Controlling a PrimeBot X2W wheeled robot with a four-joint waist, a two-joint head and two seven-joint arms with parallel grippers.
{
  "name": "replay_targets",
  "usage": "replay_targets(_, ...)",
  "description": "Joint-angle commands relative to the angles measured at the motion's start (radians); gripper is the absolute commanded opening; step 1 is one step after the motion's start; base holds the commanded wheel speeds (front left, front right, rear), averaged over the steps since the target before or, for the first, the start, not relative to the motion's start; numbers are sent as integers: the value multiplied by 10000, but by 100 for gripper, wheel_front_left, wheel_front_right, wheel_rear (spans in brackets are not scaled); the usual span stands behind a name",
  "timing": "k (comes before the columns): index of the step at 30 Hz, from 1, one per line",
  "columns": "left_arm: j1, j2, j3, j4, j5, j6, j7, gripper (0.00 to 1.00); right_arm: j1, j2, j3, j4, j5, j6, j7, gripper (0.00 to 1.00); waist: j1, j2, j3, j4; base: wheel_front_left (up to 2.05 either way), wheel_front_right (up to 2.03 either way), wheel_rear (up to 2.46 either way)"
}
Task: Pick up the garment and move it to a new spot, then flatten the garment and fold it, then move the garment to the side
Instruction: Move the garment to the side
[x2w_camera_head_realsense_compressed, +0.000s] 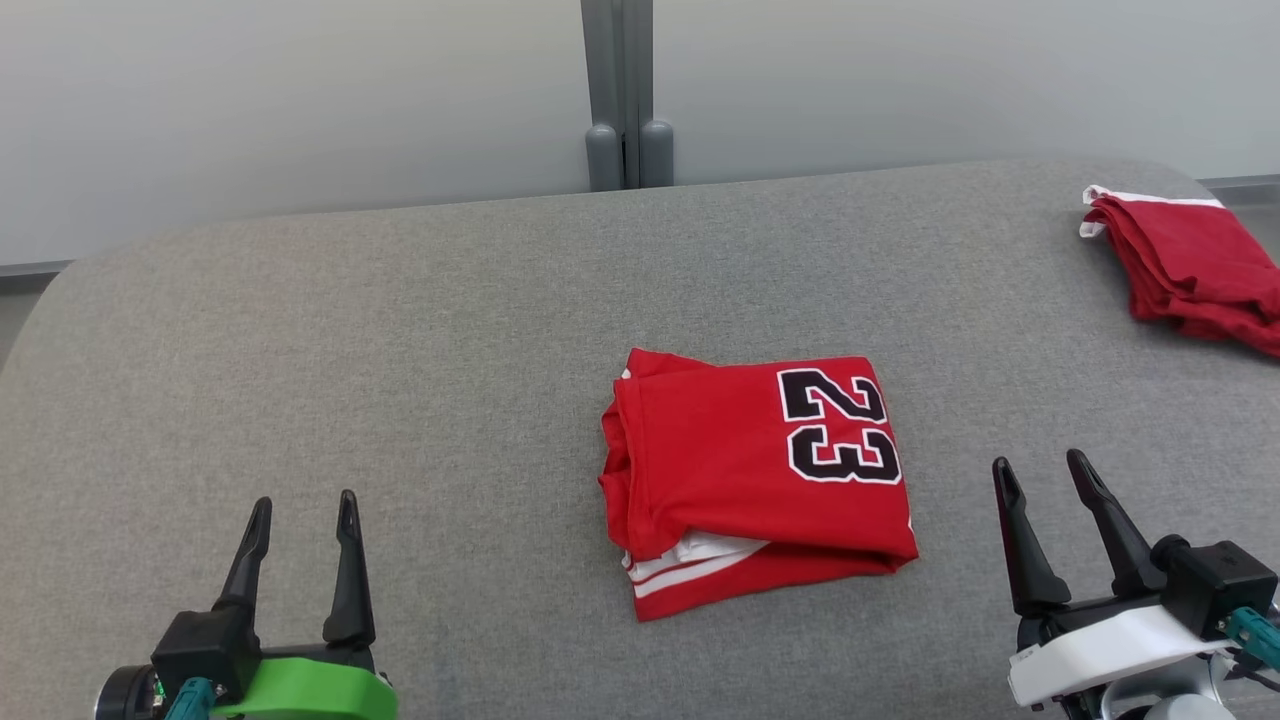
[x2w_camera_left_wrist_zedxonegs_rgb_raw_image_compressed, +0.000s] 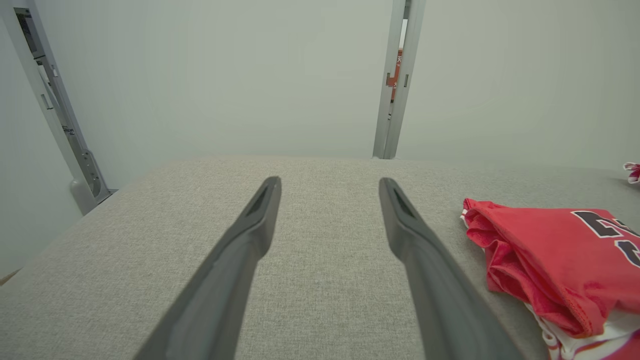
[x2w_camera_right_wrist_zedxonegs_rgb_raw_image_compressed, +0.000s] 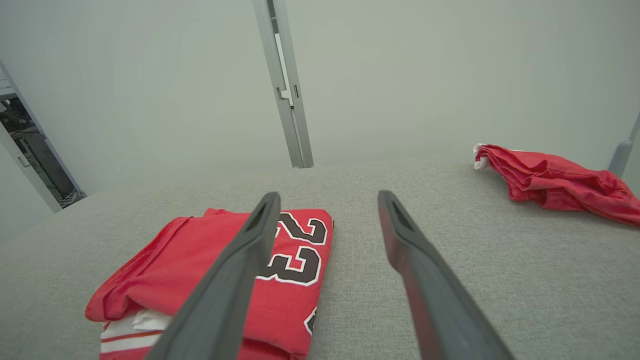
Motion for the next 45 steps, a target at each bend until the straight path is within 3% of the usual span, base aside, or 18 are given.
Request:
replay_targets(1, 115, 73, 65, 8, 82, -33, -22, 100, 124, 44, 6, 34, -72, -7, 26, 100, 0, 0, 4, 1, 0, 0, 0)
replay_targets(36, 9, 74, 160, 15, 194, -87, -22, 100, -44, 161, 146, 365, -55, -7, -32, 100, 0, 0, 137, 14, 0, 0, 0)
replay_targets(45, -243, 53, 85, 15, 165, -59, -22, 100, -1446, -38, 705, 642, -215, -7, 0, 100, 0, 0, 398, 63, 0, 0, 0)
